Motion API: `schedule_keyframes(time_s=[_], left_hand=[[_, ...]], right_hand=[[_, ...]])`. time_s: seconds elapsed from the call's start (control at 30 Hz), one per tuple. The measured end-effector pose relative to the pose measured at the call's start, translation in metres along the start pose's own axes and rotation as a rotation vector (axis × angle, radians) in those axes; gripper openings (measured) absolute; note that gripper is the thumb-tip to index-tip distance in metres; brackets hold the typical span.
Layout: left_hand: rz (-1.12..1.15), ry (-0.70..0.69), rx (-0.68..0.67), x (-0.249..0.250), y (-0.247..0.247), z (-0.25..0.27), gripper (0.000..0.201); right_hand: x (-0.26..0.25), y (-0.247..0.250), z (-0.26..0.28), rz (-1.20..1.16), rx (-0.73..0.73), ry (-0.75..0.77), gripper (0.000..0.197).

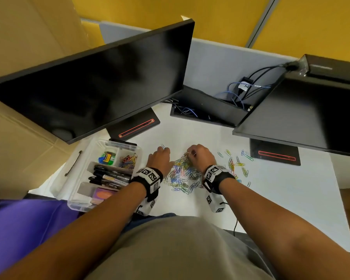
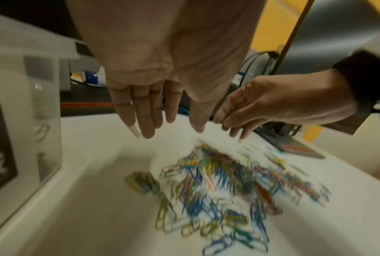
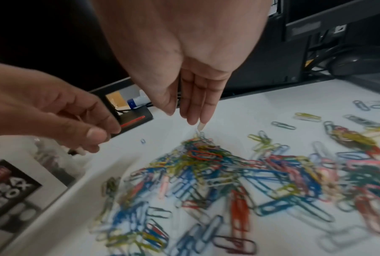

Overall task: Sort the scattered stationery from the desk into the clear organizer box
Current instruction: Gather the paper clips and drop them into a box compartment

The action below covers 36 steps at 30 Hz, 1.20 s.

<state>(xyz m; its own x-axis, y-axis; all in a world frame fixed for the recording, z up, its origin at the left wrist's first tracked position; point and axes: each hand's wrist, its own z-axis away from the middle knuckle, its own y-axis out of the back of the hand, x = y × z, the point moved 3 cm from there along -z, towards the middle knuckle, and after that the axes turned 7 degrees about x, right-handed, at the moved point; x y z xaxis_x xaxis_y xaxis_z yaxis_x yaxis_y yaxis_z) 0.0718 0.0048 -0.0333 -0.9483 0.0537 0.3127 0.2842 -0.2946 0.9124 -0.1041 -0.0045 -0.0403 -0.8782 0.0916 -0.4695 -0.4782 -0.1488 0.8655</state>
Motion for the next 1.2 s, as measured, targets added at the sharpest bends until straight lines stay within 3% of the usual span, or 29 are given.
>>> schedule_keyframes(time_s=[0.17,0.43,0.67,0.93,1.2], left_hand=[[-0.077,0.074,-0.187,-0.003,-0.041,-0.003,0.058],[-0.176,0.057,-0.184,0.010,-0.067,-0.009,0.069],[-0.126,0.026,-0.084,0.029,-0.076,-0.024,0.056],[-0.102,-0.022,-0.084,0.040,-0.078,-0.034,0.036],[-0.046,-0.036,-0.042,0.036,-0.073,-0.034,0.019]], right_hand=[[0.045,-0.006,0.002,0.118,-0.080,-0.004,0.024],[0.061,-0.017,-0.004,0.128,-0.178,0.091,0.043],[0.059,-0.023,-0.009,0.186,-0.209,0.174,0.043],[0.060,-0.025,-0.017,0.158,-0.191,0.202,0.029],[0.067,-0.022,-0.019,0.094,-0.178,0.142,0.022]])
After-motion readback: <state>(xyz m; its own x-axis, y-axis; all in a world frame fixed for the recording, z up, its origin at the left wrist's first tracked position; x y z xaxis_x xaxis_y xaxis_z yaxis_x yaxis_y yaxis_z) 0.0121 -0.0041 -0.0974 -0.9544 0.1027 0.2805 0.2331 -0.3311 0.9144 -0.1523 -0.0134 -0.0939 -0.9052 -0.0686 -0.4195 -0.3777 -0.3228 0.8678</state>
